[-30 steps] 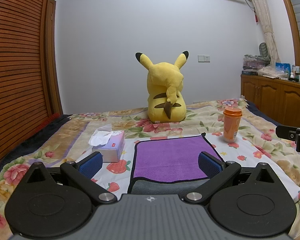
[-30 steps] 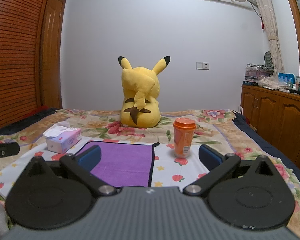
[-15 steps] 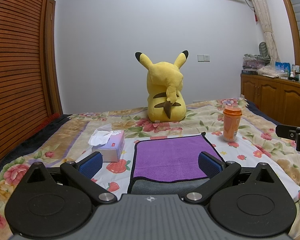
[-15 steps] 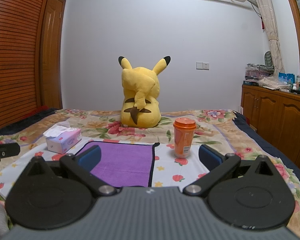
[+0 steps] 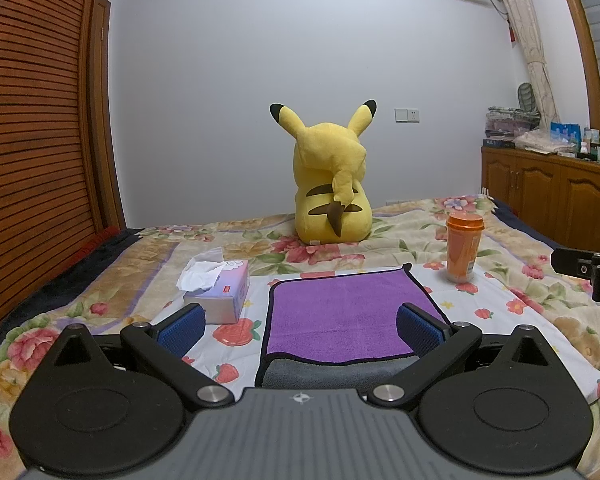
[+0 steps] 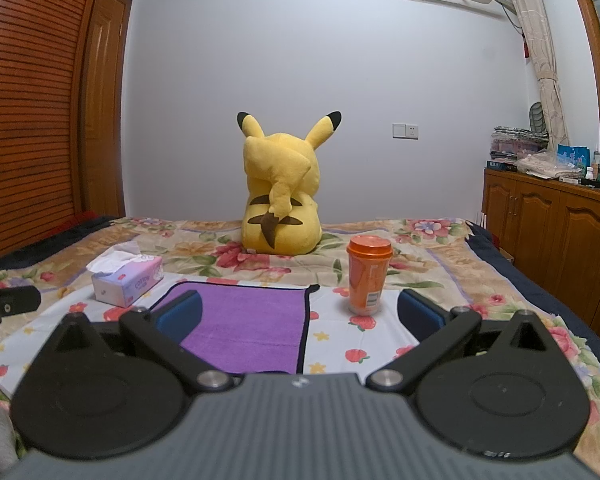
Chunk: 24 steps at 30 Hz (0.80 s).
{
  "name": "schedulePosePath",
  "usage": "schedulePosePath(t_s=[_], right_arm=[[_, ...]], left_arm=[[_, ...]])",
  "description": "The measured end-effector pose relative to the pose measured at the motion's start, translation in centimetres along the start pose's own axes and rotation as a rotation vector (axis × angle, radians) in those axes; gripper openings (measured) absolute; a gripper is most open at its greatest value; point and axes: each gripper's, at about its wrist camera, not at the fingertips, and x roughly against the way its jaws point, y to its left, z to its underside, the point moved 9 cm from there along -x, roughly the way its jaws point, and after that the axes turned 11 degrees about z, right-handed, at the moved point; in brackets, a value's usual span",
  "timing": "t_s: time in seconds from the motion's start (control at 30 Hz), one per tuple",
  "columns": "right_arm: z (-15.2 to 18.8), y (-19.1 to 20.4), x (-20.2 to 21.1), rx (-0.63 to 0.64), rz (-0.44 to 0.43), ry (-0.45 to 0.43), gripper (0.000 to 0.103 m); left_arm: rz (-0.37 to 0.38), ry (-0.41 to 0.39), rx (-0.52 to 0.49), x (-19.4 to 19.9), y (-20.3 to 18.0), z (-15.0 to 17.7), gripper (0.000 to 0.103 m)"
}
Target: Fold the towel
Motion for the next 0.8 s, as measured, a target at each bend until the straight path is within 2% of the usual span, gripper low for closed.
schedulePosePath(t_s=[0.27, 0.8], right_arm=[[0.1, 0.1, -0.1, 0.003, -0.003, 0.004, 0.103], [1.8, 2.3, -2.1, 0.080, -0.034, 0.092, 0.103]], left_arm=[[0.002, 0.013, -0.001, -0.1, 0.0, 0.1, 0.103], [0.025, 0.150, 0.001, -3.6, 0.5, 1.9, 0.103]])
